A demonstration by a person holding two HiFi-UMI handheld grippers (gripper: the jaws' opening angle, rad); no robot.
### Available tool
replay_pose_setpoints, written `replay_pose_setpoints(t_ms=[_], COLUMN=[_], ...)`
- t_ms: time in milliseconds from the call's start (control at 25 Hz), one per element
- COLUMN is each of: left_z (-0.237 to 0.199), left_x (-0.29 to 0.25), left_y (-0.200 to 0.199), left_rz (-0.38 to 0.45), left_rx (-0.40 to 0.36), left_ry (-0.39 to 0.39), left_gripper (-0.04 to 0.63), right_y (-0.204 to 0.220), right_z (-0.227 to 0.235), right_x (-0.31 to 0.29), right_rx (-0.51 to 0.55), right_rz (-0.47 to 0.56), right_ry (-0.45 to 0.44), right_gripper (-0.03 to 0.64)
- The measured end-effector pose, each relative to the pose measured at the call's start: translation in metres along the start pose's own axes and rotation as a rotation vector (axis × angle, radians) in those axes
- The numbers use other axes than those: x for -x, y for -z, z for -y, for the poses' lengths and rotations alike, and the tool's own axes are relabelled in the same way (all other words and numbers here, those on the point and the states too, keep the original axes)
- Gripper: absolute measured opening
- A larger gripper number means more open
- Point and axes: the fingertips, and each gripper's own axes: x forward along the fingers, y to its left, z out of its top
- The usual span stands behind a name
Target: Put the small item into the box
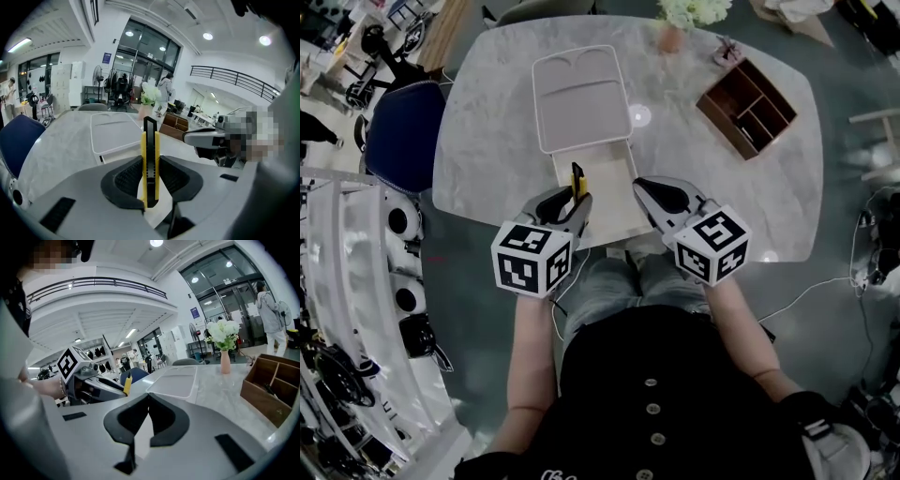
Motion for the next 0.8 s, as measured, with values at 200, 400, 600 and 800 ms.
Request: replay_pose_setpoints(t_ms=[200, 400, 600, 800], left_z=[0.003, 0.003, 0.0, -0.004], left_x=[-0.021, -0.04, -0.056, -0.073], left_y=[0.008, 0.016, 0.024, 0.037], left_rz=[-0.075, -0.154, -0.227, -0.324], left_rx=[-0.037, -0.103, -0.152, -0.244], left_ry=[0.038, 0.051, 0.057, 0.049], left_gripper=[0.124, 0.124, 0.124, 0.124], right_y=[0.009, 0.018, 0.026, 0.034], right_z=[0.01, 0.021, 0.029, 0.037], right_x=[0.005, 0.01, 0.013, 0.013], right_rx=[-0.026, -0.049, -0.068, -0.104], right_rz=[-0.01, -0.021, -0.038, -0.04], right_ry=[0.042, 0.076, 0.098, 0.102], right_gripper=[0.002, 0.002, 0.002, 0.002])
